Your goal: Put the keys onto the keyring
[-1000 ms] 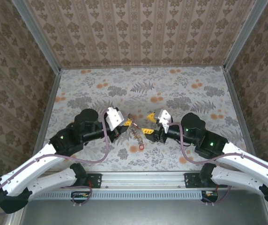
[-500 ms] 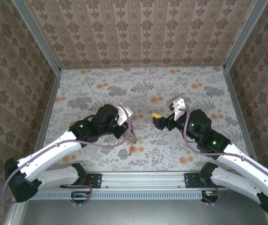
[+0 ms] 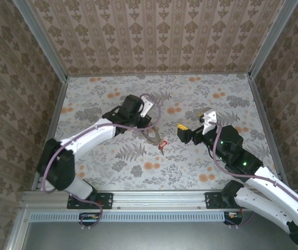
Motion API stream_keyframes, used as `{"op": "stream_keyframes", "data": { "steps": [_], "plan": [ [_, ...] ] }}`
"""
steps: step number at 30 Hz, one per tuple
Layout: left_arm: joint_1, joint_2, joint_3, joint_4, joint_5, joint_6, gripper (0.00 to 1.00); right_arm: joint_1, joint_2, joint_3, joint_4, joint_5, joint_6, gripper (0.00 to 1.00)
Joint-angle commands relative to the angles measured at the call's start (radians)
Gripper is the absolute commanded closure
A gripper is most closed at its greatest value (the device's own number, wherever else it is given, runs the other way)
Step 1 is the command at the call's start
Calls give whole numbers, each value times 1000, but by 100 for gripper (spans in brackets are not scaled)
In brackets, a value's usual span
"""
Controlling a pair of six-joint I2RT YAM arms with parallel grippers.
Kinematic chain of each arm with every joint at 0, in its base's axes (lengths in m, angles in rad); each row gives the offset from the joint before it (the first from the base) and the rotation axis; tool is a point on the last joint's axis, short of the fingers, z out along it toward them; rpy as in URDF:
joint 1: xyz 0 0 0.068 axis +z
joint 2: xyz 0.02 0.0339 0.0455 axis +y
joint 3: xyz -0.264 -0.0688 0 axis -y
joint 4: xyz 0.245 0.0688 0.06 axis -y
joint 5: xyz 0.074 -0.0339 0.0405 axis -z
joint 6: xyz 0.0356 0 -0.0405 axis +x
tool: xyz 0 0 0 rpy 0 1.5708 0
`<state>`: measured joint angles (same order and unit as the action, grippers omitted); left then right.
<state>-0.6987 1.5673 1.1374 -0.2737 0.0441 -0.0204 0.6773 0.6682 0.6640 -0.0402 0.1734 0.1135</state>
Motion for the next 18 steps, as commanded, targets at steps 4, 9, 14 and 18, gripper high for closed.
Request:
{"op": "stream_keyframes", "data": {
  "steps": [4,9,14,18],
  "plan": [
    [25,215,111,-3,34,-23,100,-21,-54,-47,-6,92,32,0],
    [33,329,173,19,63,-49,100,-35,-73,-60,4,80,31,0],
    [33,402,219,15,82,-74,97,-37,-43,-33,-42,73,4,0],
    [41,367,202,11,97,-85,71,-52,-32,-71,-8,141,17,0]
  ]
}}
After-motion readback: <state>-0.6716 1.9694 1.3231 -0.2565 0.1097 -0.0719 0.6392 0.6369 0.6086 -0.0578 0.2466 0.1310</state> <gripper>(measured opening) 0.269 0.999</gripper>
